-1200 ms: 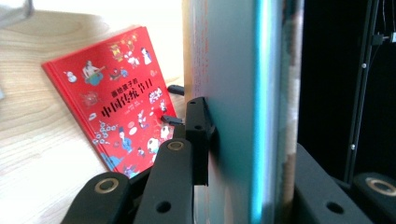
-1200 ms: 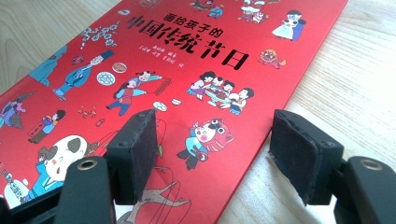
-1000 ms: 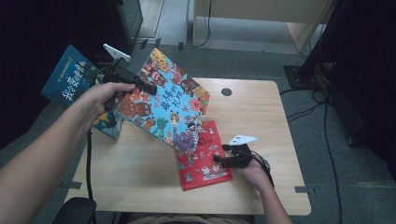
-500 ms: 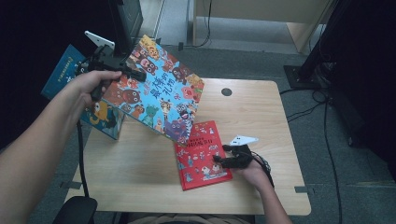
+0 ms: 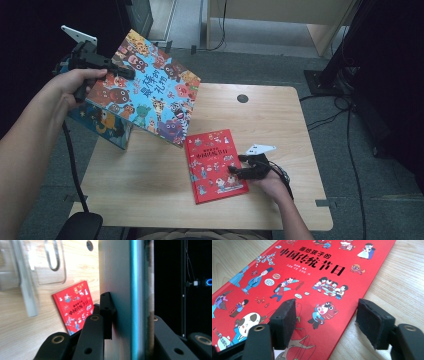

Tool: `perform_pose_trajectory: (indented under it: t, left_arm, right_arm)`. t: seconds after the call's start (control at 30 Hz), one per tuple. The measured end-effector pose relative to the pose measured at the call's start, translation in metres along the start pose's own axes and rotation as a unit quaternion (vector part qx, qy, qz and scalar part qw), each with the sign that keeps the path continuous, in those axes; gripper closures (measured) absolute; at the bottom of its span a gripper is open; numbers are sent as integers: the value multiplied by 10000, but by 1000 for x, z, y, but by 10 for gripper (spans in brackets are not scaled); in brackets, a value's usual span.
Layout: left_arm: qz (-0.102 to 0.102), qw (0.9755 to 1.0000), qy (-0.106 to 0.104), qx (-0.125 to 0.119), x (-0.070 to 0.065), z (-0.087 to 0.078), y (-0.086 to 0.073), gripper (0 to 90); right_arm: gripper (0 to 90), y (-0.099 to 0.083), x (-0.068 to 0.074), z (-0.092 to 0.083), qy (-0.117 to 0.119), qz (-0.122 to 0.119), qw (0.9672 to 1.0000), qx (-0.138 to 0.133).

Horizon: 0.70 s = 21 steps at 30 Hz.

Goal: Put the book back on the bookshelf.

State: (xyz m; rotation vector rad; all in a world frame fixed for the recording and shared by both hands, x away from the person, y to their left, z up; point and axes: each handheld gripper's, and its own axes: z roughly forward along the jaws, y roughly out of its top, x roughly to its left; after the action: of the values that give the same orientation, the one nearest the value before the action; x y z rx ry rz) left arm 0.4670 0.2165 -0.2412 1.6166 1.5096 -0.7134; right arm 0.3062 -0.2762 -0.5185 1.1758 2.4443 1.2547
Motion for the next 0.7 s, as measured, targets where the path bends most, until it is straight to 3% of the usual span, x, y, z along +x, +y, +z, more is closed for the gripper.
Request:
perform_pose_trajectory:
  t: [0.4,0.7]
  left_arm:
    - [-177,9993,73,-313,13,-31,-4,789]
    - [-272,9988,141,-379,21,-48,-7,792]
  right_arm:
    - [359,4,-1,1,-45,12,10000,40]
    - [358,4,-1,1,-53,11,10000,49]
